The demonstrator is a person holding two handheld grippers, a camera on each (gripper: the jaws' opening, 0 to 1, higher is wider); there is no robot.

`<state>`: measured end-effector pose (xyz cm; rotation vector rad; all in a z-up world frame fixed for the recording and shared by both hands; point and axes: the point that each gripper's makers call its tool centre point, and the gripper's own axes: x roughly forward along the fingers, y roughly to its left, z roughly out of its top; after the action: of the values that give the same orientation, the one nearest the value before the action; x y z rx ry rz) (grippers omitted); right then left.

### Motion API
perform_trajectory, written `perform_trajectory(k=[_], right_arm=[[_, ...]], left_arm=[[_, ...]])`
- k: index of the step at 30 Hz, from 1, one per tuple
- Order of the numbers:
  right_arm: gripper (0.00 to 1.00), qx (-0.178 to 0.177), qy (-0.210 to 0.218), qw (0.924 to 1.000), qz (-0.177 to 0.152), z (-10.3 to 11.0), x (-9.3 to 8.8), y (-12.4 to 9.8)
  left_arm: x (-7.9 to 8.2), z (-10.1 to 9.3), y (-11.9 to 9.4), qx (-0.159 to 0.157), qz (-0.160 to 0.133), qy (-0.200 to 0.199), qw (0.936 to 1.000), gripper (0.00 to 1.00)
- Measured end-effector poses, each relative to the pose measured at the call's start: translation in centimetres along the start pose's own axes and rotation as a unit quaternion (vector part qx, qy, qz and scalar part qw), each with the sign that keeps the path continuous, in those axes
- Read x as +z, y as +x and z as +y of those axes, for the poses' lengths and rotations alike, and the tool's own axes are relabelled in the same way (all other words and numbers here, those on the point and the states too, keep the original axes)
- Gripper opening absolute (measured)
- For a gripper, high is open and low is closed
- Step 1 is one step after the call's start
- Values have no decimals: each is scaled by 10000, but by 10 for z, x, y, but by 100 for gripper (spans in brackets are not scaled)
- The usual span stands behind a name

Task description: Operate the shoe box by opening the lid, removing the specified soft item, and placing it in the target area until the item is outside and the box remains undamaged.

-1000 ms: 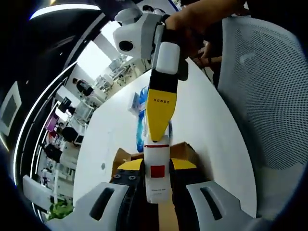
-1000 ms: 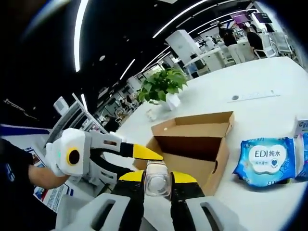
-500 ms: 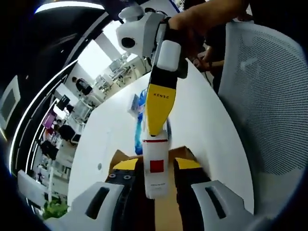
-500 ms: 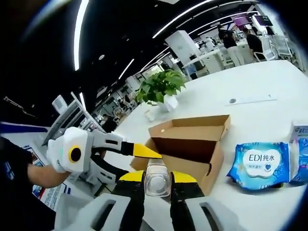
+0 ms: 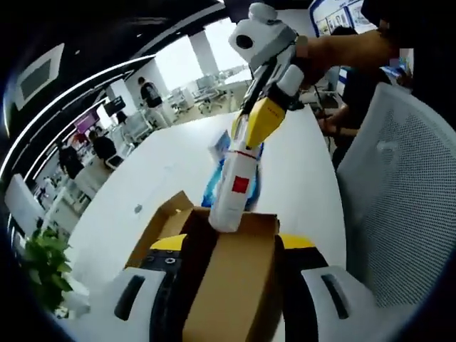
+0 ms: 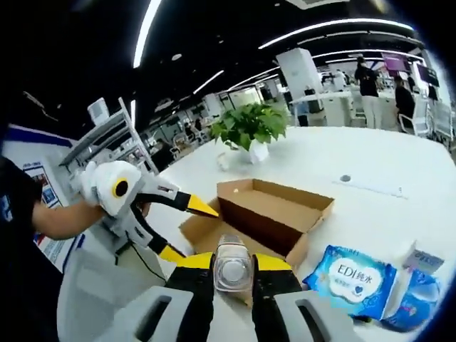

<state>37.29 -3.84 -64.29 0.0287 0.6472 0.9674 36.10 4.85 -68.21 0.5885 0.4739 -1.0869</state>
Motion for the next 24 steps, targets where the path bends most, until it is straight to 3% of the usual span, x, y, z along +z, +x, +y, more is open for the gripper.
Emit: perform_trajectory(k=[6, 12, 17, 21, 24], right_arm=[[16, -163, -980, 9940, 452, -25, 9, -10], [16, -225, -1504, 9849, 829, -48, 15, -16], [16, -258, -1982, 9737, 1097, -69, 17, -19], [16, -218, -2549, 9564, 1408, -87, 15, -19], [16, -193, -2784, 9478, 1543, -98, 13, -18]], left_arm=[[-16, 6, -8, 152, 37, -479, 9987, 56], [-30, 6, -18, 290, -63, -1010, 9944, 56], [-45, 6, -27, 439, 11, -1221, 9915, 58], [-54, 6, -35, 527, 5, -1396, 9888, 59], [-61, 5, -41, 622, -18, -1529, 9863, 60]])
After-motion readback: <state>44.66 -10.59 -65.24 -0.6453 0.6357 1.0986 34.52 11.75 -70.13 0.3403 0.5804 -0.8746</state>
